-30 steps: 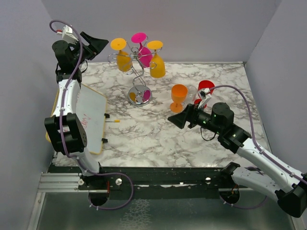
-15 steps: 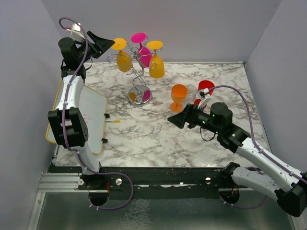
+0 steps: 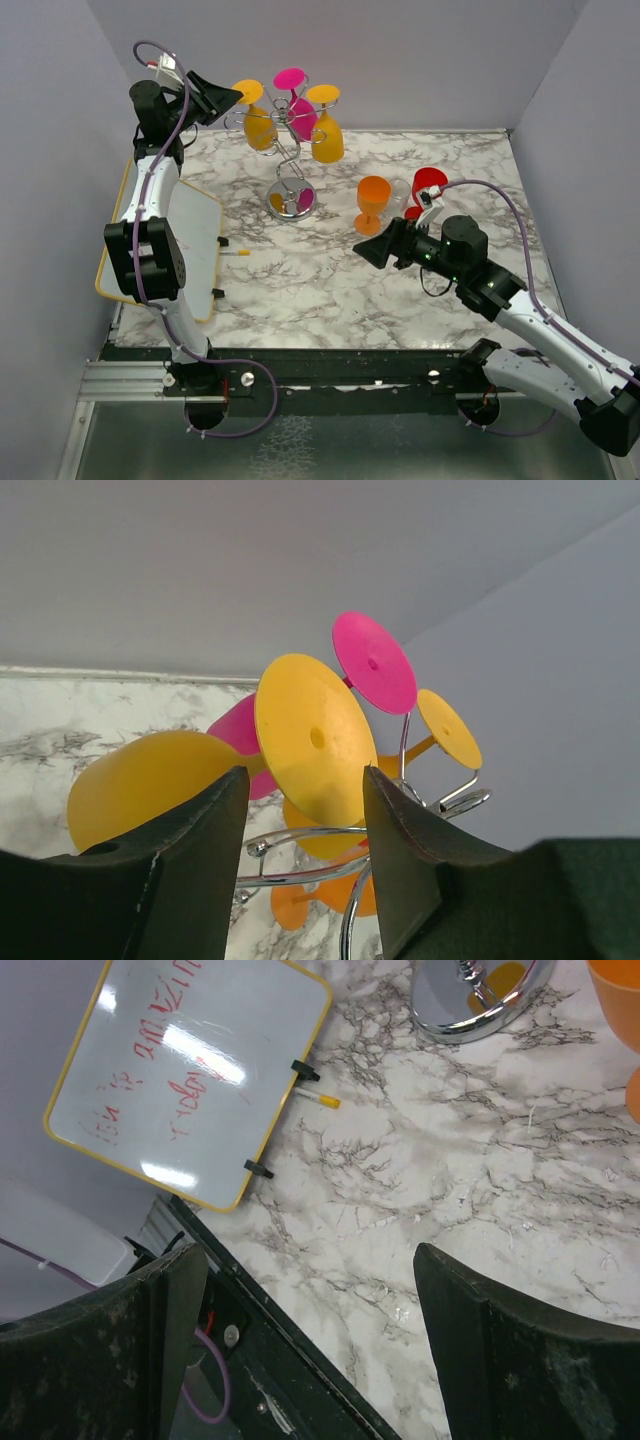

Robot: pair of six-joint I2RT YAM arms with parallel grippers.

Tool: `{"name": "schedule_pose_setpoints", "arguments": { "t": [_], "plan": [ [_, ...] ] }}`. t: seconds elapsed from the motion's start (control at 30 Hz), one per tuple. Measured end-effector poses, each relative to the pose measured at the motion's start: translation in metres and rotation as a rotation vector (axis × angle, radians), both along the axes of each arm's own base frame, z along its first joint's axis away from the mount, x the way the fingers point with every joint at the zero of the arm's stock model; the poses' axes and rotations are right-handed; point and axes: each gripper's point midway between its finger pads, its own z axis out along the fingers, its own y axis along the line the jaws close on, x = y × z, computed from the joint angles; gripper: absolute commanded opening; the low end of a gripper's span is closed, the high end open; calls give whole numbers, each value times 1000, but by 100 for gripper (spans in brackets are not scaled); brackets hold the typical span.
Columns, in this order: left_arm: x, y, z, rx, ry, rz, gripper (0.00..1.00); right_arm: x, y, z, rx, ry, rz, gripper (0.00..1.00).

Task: Take the wine glass off the wine glass rack
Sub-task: Pick up the wine glass from the wine rack.

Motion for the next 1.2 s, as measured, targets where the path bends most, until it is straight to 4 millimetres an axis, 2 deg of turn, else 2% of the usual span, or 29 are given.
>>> {"name": "schedule_pose_setpoints", "arguments": {
  "t": [0.33,0.5,0.73,0.87,1.2],
  "plan": [
    [2,-1,1,-35,11,-4,45,0,-1,-1,-3,3,-2,90],
    [6,-3,-2,-66,24,-10,39,0,-1,-1,-3,3,-2,90],
    [11,-4,-6,-103,40,-18,22,0,-1,-1,-4,4,-6,90],
    [11,-5,-3,-111,32,-20,21,1,-1,-1,-5,4,-10,90],
    [10,-5,1,-126,25,-24,4,1,-1,-1,-4,5,-11,90]
  ]
}}
